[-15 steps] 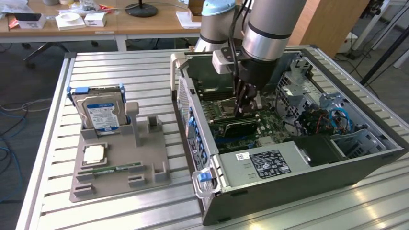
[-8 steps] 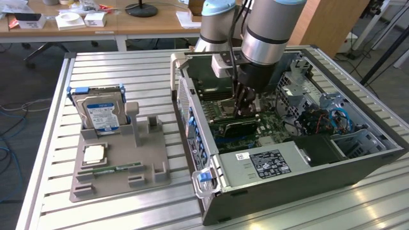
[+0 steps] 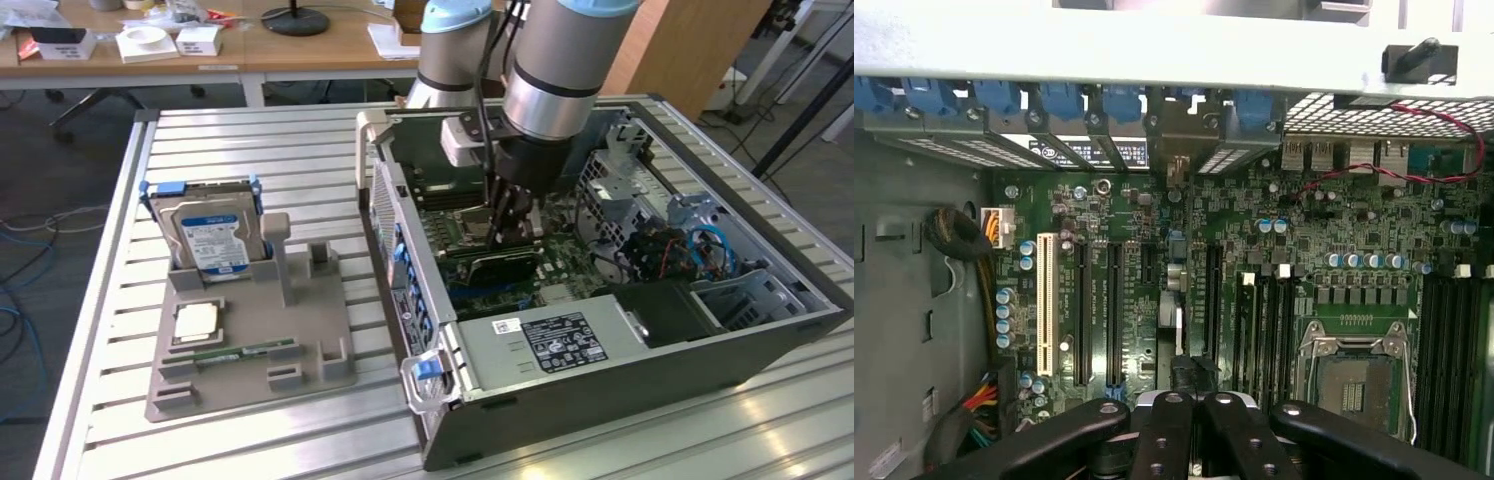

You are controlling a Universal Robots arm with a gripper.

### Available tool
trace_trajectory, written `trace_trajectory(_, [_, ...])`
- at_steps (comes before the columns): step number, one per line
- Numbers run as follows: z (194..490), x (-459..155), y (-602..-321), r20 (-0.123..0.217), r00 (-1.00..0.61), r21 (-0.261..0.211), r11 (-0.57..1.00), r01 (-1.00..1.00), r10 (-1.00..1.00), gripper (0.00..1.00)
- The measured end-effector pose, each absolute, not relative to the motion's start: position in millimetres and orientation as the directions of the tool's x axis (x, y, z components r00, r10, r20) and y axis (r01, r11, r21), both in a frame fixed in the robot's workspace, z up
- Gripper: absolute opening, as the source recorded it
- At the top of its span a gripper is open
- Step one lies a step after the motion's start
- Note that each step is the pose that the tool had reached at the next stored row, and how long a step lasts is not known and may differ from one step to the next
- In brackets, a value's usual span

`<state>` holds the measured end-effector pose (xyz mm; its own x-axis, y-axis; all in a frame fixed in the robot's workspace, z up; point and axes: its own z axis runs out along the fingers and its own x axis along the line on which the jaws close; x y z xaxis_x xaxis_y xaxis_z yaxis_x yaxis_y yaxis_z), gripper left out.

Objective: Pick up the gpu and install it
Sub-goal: 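Press down on the gpu until it lock into place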

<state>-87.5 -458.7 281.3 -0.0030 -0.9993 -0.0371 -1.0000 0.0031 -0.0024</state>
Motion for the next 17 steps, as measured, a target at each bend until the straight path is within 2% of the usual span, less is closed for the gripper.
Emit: trace_trajectory(17, [275.1,-87.4,-456.9,-0.037,-0.003,-0.002,0.003,-1.0,-0.999,0.1])
